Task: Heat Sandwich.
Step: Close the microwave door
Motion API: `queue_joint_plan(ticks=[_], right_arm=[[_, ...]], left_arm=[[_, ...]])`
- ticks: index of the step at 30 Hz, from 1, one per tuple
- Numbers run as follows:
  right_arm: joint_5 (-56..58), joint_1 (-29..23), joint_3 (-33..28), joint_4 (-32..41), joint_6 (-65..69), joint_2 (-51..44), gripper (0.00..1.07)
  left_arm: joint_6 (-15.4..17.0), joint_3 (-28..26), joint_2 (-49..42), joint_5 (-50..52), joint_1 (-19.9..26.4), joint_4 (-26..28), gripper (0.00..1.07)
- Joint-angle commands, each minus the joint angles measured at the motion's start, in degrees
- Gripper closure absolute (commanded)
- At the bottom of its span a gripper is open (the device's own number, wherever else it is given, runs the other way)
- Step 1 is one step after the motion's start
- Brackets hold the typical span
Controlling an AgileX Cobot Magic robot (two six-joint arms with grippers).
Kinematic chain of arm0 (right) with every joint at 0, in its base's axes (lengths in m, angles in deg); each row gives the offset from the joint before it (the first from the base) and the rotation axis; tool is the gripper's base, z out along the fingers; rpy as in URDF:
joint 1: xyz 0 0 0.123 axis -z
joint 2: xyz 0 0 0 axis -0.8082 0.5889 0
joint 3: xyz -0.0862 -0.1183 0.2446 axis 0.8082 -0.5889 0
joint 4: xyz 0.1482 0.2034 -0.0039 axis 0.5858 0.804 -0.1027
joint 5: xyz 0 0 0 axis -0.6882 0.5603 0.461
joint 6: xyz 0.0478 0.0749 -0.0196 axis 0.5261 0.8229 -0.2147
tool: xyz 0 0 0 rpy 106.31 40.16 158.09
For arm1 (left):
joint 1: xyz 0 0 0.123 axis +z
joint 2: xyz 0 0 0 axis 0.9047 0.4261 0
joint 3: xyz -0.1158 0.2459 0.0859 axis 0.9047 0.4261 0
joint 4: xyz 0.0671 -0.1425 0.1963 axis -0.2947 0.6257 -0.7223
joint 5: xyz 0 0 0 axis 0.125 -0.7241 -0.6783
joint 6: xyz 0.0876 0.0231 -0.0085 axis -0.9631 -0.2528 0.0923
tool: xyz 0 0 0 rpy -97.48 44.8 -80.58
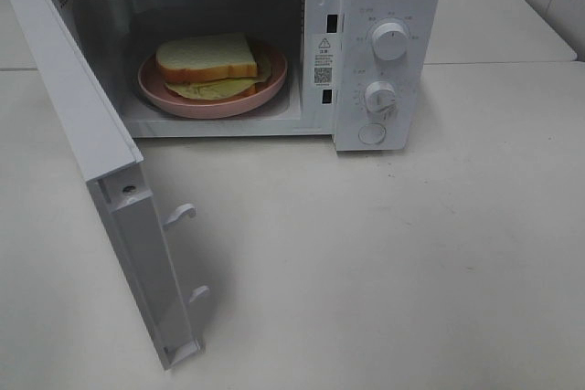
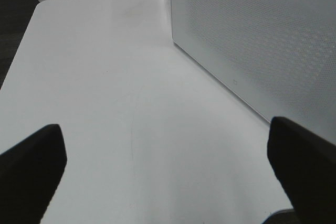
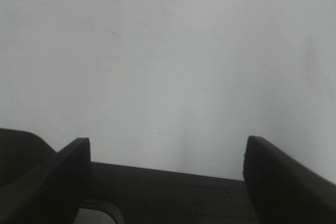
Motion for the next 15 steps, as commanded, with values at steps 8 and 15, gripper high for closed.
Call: queue_joint_plan(ticks=[8, 15], right_arm=[[-0.80, 9.05, -1.55, 0.92, -2.98, -13.46, 0.31], [-4.58, 13.69, -3.50, 7.33, -9.57, -21.89, 0.31]], left_arm=[[0.34, 0.17, -1.49, 0.80, 0.23, 0.17, 0.05], [0.34, 0.17, -1.49, 0.80, 0.23, 0.17, 0.05]])
